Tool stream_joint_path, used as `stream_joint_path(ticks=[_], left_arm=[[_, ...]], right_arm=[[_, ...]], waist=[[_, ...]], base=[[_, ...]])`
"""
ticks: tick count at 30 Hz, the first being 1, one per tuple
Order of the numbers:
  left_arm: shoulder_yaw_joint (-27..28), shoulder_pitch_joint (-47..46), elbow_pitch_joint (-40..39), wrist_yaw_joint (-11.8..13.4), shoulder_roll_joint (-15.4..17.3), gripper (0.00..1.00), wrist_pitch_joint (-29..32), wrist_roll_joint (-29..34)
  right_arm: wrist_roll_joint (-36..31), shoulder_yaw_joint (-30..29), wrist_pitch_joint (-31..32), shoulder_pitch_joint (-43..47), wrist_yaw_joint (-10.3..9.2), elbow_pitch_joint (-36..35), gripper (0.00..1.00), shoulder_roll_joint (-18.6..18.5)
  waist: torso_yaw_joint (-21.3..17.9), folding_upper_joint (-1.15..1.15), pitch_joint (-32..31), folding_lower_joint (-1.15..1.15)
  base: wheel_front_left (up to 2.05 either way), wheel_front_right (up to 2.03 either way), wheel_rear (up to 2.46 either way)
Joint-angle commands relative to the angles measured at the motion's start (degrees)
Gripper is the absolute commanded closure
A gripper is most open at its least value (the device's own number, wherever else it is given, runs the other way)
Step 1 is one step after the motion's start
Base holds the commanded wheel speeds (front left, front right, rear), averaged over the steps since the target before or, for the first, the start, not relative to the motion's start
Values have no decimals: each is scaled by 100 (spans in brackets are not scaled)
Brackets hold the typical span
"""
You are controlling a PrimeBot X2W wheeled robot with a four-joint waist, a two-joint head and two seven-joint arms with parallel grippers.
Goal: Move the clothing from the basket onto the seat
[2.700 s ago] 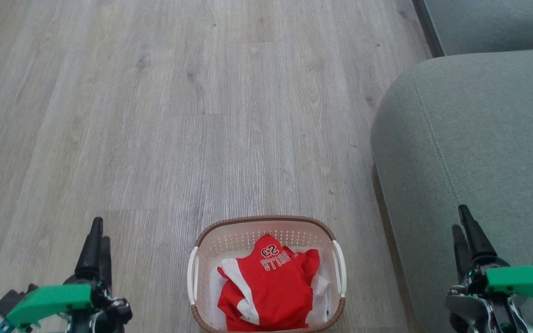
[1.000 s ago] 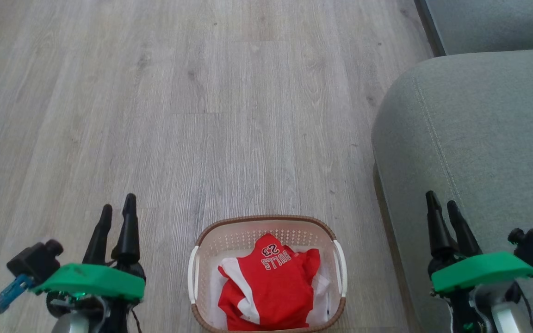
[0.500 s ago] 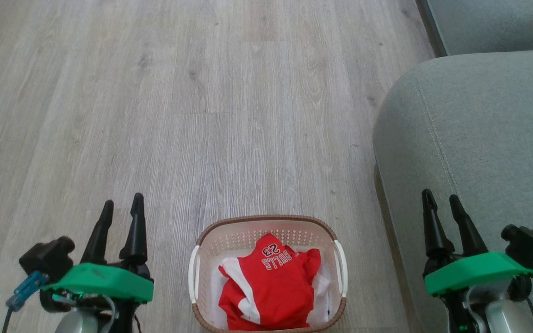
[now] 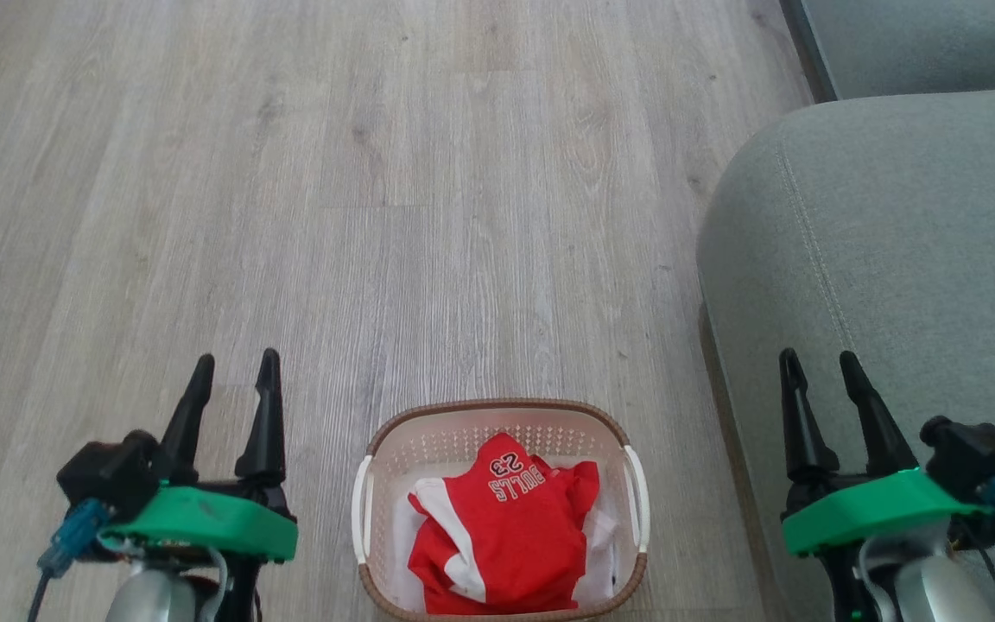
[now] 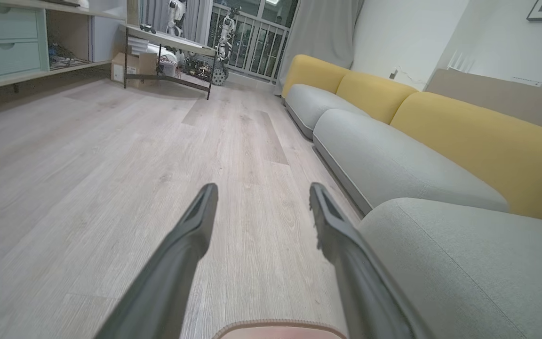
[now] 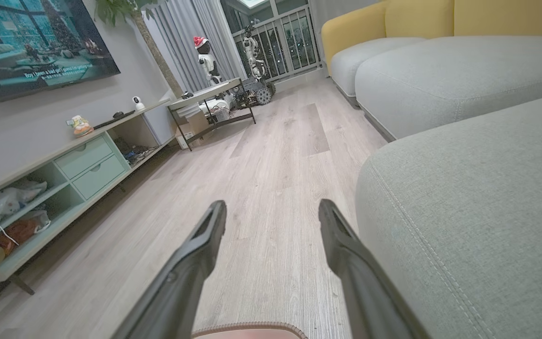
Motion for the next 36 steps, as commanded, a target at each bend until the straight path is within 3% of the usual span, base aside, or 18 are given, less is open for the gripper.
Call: stream_joint_path(ticks=[1, 21, 36], left_arm=[[99, -352, -235, 2, 61, 0, -81, 181], [12, -386, -397, -9, 48, 0, -416, 1523], [23, -407, -360, -28, 33, 0, -425, 1523]], right_arm=[[-169, 142, -84, -236, -1, -230, 0, -49], [-1411, 302, -422, -239, -1, -416, 0, -50], [-1429, 310, -430, -234, -1, -432, 0, -50]], waist=[[1, 0, 2, 0], [-5, 0, 34, 0], [-12, 0, 62, 0]], base=[[0, 0, 0], [0, 0, 0], [0, 0, 0]])
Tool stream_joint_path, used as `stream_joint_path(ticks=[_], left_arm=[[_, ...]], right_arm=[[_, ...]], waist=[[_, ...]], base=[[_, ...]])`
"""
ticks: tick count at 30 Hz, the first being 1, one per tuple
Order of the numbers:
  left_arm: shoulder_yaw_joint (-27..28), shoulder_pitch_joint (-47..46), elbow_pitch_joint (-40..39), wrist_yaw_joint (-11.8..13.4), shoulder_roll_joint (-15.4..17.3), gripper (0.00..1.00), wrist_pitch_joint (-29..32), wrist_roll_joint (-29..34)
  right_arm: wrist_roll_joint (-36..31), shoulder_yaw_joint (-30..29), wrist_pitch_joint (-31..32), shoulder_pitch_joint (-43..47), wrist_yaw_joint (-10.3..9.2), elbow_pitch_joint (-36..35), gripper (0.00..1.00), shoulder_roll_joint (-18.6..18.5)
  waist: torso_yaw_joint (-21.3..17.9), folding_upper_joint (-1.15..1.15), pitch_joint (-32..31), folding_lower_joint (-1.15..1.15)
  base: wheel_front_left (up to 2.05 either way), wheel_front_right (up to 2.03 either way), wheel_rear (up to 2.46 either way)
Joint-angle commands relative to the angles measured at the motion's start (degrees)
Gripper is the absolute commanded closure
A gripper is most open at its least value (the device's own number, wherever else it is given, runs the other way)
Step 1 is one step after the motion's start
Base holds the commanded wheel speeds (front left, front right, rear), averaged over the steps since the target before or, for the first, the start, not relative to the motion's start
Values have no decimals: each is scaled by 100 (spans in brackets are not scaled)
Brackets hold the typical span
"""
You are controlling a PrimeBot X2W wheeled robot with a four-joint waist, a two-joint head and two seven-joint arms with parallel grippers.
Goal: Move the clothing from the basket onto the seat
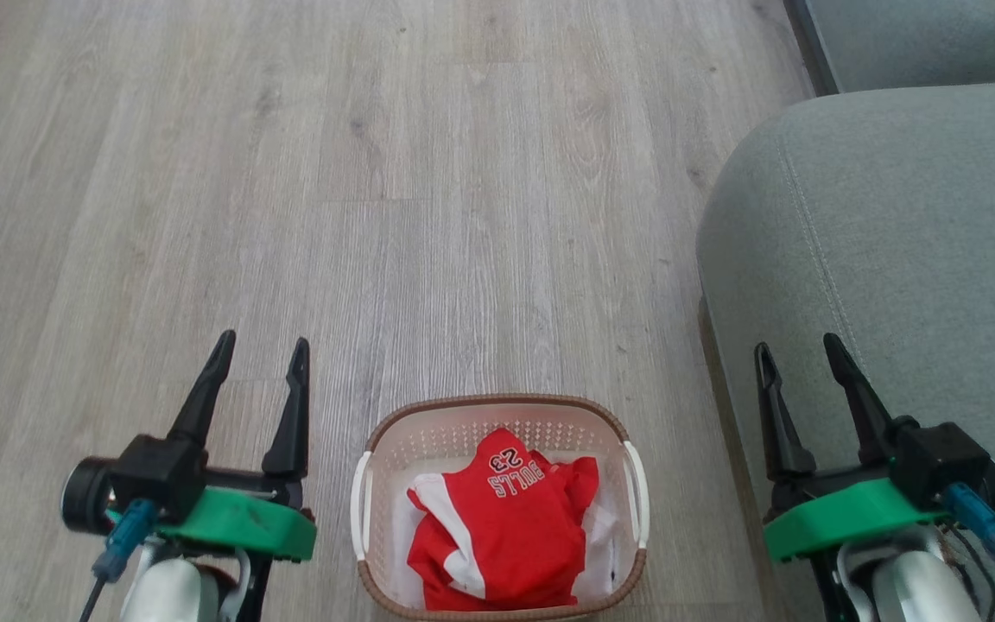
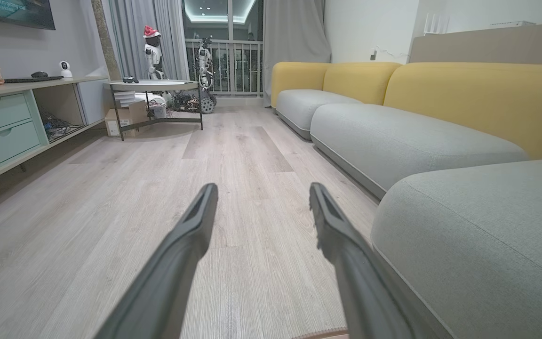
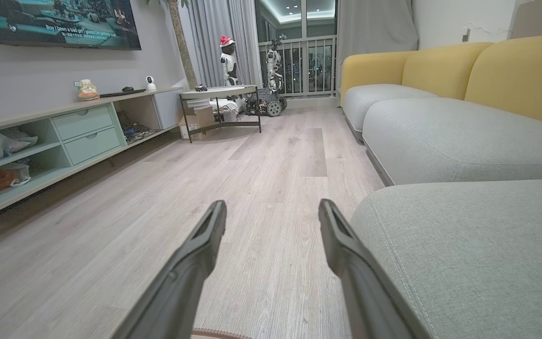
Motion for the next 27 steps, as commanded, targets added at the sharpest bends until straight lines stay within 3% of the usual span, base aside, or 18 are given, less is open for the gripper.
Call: stream_joint_path(ticks=[1, 15, 27], left_arm=[[166, -327, -176, -21, 36, 0, -56, 5], [186, -445, -157, -38, 28, 0, -56, -41], [33, -829, 168, -66, 24, 0, -56, -248]], right_arm=[[-26, 143, -61, -230, -1, -233, 0, -50], [22, 104, -61, -422, -1, -329, 0, -50], [68, -20, -61, -834, -1, -580, 0, -50]], waist=[[-3, 0, 3, 0], [-181, 0, 281, 0], [-459, 0, 959, 0]], base=[[0, 0, 0], [0, 0, 0], [0, 0, 0]])
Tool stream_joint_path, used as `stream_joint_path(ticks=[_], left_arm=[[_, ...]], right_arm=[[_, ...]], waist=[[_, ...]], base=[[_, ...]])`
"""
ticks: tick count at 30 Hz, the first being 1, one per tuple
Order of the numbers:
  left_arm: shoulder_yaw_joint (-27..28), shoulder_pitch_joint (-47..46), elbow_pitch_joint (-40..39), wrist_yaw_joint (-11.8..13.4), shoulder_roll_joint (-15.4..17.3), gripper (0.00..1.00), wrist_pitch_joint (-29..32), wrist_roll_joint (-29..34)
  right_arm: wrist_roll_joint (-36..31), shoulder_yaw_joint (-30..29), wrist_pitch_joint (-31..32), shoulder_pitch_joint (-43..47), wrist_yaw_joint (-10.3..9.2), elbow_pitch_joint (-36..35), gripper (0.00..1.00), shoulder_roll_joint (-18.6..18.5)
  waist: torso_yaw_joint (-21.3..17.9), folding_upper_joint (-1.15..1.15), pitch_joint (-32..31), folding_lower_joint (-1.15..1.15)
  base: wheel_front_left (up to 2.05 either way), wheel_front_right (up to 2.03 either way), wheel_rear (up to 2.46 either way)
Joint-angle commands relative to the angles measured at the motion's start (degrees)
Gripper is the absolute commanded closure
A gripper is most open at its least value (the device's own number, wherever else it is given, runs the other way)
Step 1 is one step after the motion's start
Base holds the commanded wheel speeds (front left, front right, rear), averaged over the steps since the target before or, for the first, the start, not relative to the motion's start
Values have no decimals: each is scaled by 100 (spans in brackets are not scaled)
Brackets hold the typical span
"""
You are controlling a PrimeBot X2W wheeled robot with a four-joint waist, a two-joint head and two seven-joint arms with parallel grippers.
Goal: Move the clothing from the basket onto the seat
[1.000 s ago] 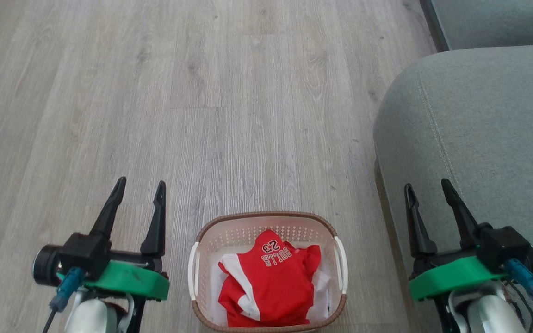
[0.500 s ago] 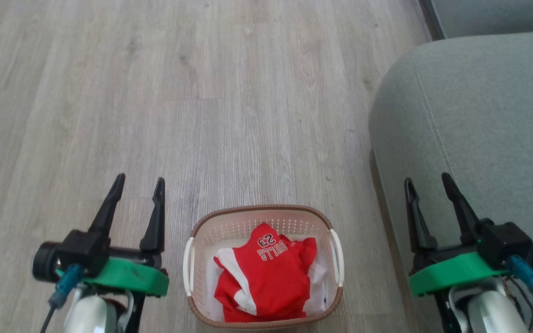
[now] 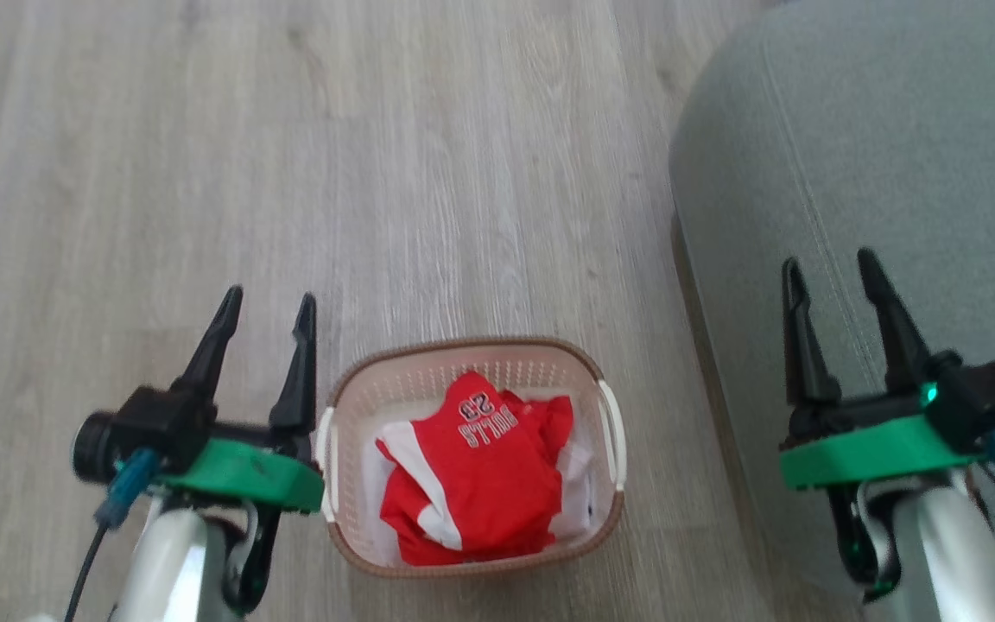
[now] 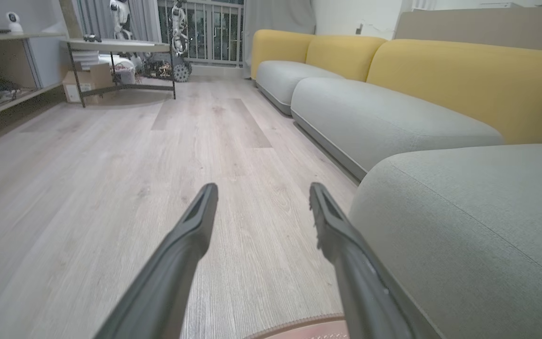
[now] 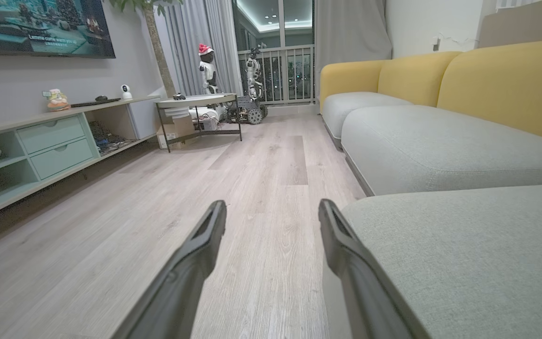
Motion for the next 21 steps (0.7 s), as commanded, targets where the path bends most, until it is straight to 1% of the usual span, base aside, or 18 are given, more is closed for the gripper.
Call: stream_joint_path(ticks=[1, 8, 13, 14, 21], left_arm=[[119, -297, -128, -19, 31, 0, -55, -22], [-82, -740, 378, -31, 90, 0, -55, -169], [-231, -1045, 891, -35, 153, 0, -55, -315], [-231, -1045, 891, -35, 153, 0, -55, -315], [-451, -1533, 1648, -36, 228, 0, -55, -564]], right_arm=[[46, 119, -54, -289, -1, -238, 0, -49], [120, 12, -54, -653, -1, -440, 0, -49], [181, -15, -54, -881, -1, -545, 0, -49], [181, -15, -54, -881, -1, -545, 0, -49], [248, -74, -54, -1133, -1, -739, 0, -49]], waist=[[-115, 0, 199, 0], [-341, 0, 690, 0], [-518, 0, 979, 0], [-518, 0, 979, 0], [-731, 0, 1378, 0]], base=[[0, 0, 0], [0, 0, 0], [0, 0, 0], [0, 0, 0], [0, 0, 0]])
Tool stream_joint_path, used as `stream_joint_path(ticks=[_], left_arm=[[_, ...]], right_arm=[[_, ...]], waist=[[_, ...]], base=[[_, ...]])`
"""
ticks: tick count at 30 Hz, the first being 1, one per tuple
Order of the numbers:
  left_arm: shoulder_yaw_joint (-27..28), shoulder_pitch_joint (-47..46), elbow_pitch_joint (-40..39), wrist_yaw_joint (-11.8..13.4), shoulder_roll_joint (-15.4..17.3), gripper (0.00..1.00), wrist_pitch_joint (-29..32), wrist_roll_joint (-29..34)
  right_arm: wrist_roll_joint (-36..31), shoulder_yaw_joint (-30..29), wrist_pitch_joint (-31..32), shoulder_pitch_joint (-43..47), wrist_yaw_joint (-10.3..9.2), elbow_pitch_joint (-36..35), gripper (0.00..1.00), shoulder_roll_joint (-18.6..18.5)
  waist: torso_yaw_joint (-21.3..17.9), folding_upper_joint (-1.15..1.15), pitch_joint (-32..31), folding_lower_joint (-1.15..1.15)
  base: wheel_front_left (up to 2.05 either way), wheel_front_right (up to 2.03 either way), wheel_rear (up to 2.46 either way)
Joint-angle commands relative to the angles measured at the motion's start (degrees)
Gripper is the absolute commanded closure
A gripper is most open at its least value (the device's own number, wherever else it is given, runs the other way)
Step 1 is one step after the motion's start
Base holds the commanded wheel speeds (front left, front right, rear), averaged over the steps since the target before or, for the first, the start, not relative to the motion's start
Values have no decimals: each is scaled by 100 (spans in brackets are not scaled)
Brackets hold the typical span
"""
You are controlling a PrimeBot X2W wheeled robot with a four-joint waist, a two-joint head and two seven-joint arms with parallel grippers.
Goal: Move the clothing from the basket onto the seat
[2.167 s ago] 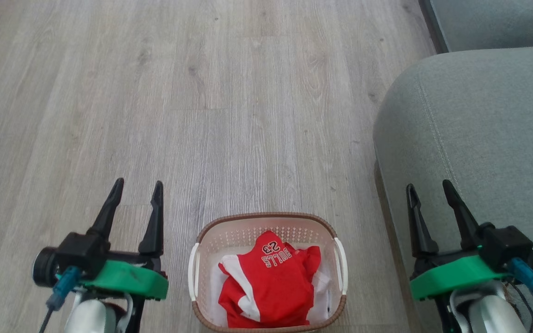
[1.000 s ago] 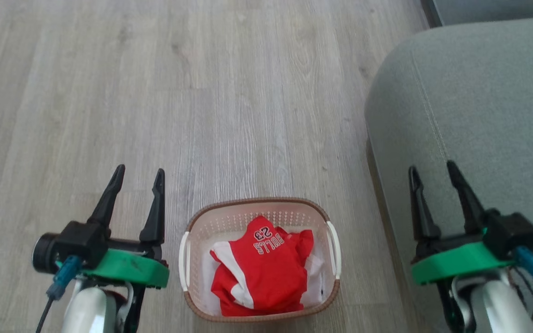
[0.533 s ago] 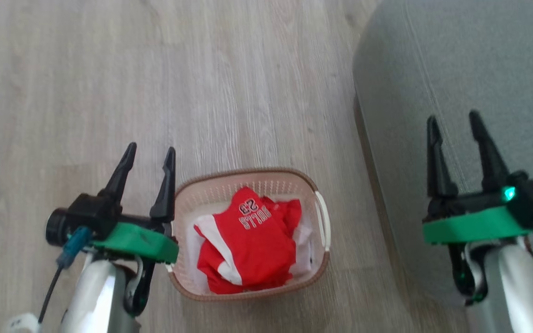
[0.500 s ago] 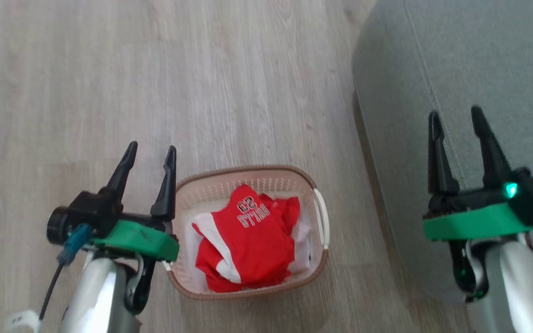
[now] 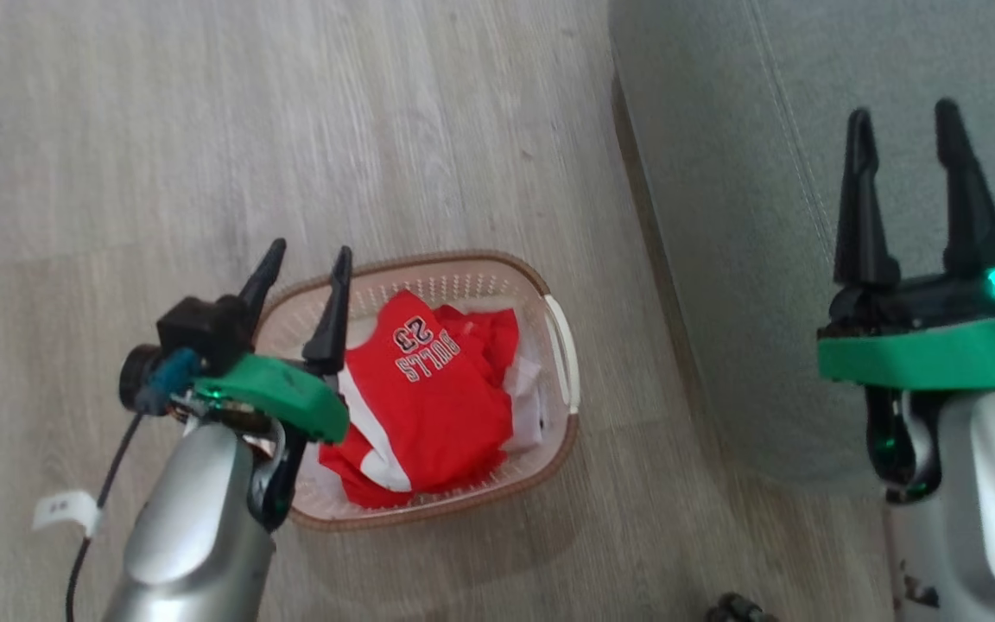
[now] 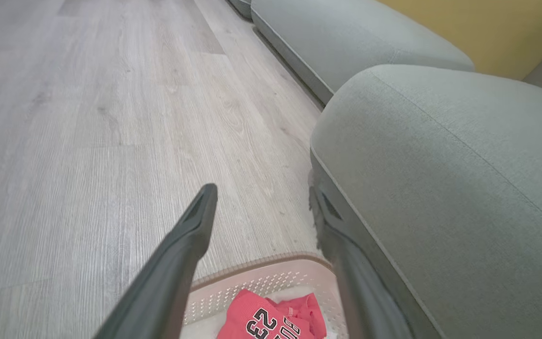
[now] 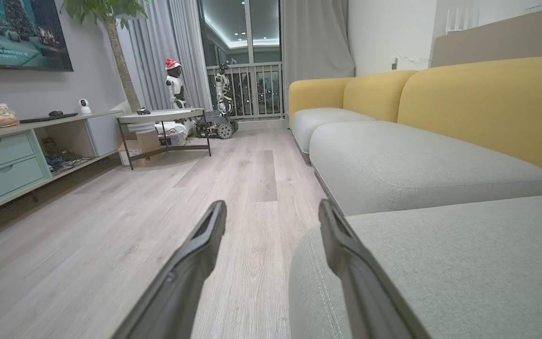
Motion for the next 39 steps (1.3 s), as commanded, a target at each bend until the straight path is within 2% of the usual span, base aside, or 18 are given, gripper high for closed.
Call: stream_joint_path(ticks=[1, 21, 39], left_arm=[[151, -222, 12, -34, 156, 0, -54, -72], [-773, -1855, 2455, -35, 310, 0, 387, -792], [-1703, -2677, 3721, -35, 339, 0, 1448, -1434]], right_arm=[[77, 99, -52, -191, -1, -249, 0, -48], [341, -18, -52, -1063, -1, -1114, 0, -48], [551, -15, -52, -1473, -1, -1564, 0, -48]], waist=[[-138, 0, 192, -1], [-530, 0, 1684, -1], [-909, 0, 2622, -1]], base=[[0, 0, 0], [0, 0, 0], [0, 0, 0]])
